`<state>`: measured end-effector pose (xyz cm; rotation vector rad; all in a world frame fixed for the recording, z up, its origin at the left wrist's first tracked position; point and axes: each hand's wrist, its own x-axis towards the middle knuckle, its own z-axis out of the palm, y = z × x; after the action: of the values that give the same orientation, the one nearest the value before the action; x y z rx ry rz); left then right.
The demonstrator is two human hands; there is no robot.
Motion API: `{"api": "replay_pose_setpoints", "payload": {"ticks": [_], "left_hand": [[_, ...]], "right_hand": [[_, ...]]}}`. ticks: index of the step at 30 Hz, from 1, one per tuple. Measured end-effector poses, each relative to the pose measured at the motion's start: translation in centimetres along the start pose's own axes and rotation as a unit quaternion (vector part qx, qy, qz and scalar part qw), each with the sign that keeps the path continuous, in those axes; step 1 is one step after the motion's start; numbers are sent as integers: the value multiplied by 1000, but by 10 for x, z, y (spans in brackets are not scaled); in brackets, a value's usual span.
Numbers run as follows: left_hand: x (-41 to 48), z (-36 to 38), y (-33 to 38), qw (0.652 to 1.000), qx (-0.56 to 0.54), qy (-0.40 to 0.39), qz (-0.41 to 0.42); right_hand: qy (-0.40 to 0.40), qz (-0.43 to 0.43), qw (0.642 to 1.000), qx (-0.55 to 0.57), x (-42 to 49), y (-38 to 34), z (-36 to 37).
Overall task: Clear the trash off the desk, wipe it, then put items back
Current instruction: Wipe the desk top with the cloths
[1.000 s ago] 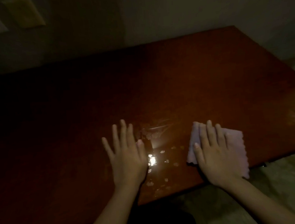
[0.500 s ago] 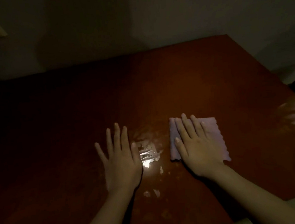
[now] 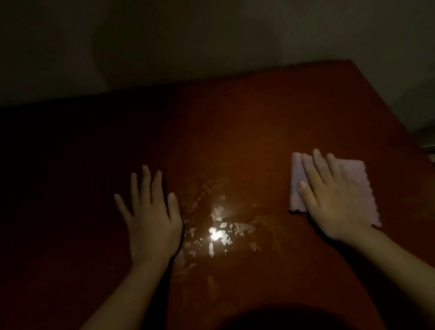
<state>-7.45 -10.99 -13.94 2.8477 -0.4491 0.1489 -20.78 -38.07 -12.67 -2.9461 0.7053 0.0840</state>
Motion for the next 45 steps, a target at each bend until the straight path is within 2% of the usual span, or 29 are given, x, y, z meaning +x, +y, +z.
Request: {"api": "replay_pose_setpoints", "payload": {"ticks": [3, 5, 9, 12, 14, 17, 19, 21, 25, 27, 31, 36, 40, 43, 45], "left_hand": [[5, -1, 3, 1000, -11, 4, -4], [6, 0, 3, 1000, -15, 7, -2], [4, 1, 2, 999, -23, 31, 2], [-18, 0, 1, 999, -22, 29, 14], [-42, -3, 1, 999, -13, 20, 25], [-75, -10, 2, 999, -9, 9, 38], [-95, -15, 1, 999, -13, 5, 43], [-118, -19, -2, 999, -12, 4, 36], [-147, -23, -11, 1000, -13, 9, -9], [-148, -25, -14, 999, -18, 19, -27], [-150, -25, -19, 1000, -15, 11, 1], [-158, -25, -17, 999, 2, 1, 33], [-163, -21, 16, 999, -3, -15, 34], [-163, -12, 47, 996, 21, -36, 84], [-155, -7, 53, 997, 15, -35, 67]], "right_hand": [[10, 77, 997, 17, 1, -12, 2], [19, 77, 997, 26, -4, -47, 9], [34, -54, 997, 45, -47, -115, 29], [36, -128, 991, 29, -81, -108, 39], [37, -112, 993, 7, -99, -77, 36], [31, -30, 999, -3, -117, -36, 30], [42, 58, 997, 19, -124, -37, 28], [53, 106, 992, 37, -134, -66, 28], [31, 24, 998, 50, -172, -135, 38], [20, -13, 998, 52, -181, -146, 40], [11, -76, 996, 51, -195, -106, 35], [-14, 39, 999, 21, -211, -13, 16], [7, 69, 997, 17, -204, -8, 19], [8, 27, 999, 24, -197, -5, 23], [3, -13, 1000, 16, -184, 2, 22]]}}
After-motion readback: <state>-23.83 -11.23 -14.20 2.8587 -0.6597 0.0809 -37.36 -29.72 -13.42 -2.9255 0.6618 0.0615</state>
